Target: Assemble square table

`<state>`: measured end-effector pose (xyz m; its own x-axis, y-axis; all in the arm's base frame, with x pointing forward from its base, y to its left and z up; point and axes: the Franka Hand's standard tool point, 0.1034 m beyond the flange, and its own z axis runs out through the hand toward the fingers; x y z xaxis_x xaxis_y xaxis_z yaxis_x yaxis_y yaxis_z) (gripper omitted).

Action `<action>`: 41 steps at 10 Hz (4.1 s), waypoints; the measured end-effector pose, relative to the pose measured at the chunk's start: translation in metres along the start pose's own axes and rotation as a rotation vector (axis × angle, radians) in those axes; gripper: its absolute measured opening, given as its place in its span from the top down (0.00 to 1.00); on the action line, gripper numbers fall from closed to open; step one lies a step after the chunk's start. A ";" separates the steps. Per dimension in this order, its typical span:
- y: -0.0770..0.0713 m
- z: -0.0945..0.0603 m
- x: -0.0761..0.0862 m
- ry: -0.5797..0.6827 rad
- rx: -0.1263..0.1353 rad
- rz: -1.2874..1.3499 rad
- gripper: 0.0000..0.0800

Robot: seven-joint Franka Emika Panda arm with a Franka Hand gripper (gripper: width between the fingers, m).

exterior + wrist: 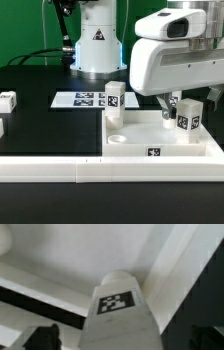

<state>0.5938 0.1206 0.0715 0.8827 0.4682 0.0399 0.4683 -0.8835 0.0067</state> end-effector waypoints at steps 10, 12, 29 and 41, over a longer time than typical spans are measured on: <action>0.001 0.001 -0.001 0.001 -0.003 0.148 0.64; -0.001 0.001 -0.002 0.008 -0.005 0.458 0.64; 0.018 -0.035 -0.018 0.000 -0.009 0.915 0.19; 0.076 -0.045 -0.087 -0.010 -0.002 0.626 0.19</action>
Offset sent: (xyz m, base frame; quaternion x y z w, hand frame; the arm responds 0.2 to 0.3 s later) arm 0.0000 0.0000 0.0000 0.0000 0.0000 0.0000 1.0000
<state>0.5515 0.0120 0.1135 0.9900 -0.1382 0.0273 -0.1379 -0.9904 -0.0128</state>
